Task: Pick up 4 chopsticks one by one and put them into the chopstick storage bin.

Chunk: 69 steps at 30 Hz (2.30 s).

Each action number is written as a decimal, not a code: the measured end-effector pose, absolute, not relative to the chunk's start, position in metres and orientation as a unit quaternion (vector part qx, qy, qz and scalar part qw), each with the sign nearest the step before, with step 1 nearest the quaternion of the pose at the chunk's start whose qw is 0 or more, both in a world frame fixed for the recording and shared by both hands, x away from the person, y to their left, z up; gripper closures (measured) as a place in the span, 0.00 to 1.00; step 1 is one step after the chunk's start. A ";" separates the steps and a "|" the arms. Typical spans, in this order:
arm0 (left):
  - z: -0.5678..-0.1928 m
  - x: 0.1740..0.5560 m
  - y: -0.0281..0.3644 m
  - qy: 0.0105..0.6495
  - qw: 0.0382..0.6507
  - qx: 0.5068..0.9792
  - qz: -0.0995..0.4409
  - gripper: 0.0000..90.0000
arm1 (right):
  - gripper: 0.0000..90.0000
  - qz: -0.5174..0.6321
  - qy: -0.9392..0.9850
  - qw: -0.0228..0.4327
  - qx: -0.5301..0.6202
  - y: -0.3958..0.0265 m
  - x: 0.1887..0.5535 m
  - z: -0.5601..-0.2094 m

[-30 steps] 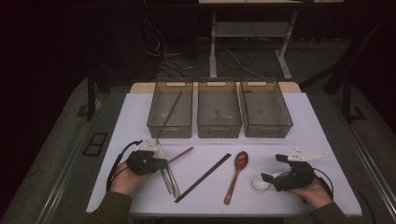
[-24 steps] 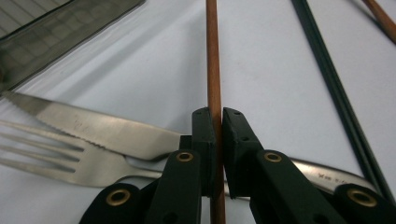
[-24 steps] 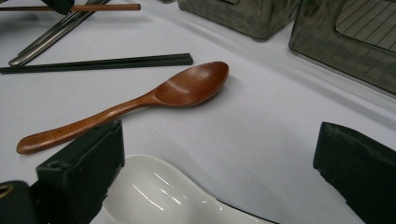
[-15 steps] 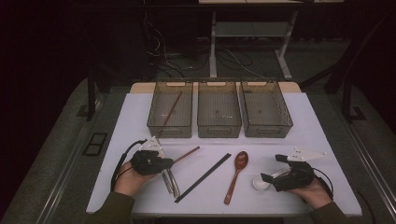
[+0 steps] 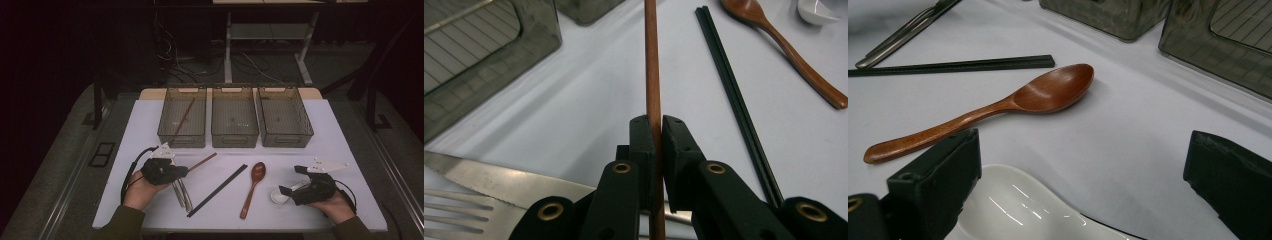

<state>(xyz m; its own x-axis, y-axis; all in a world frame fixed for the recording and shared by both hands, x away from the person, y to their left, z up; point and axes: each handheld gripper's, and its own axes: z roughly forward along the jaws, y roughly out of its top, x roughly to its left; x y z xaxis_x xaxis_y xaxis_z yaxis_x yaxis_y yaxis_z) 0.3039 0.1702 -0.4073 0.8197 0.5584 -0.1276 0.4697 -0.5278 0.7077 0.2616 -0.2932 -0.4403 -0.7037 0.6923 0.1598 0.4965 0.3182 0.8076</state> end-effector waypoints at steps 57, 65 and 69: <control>-0.355 0.382 0.150 0.310 0.416 0.849 0.096 0.92 | 0.02 0.453 0.803 0.108 0.373 -0.293 0.261 -0.440; -0.348 0.402 0.150 0.326 0.412 0.845 0.104 0.92 | 0.02 0.453 0.802 0.106 0.374 -0.293 0.262 -0.440; -0.345 0.414 0.151 0.337 0.410 0.840 0.107 0.92 | 0.02 0.454 0.802 0.105 0.375 -0.294 0.261 -0.440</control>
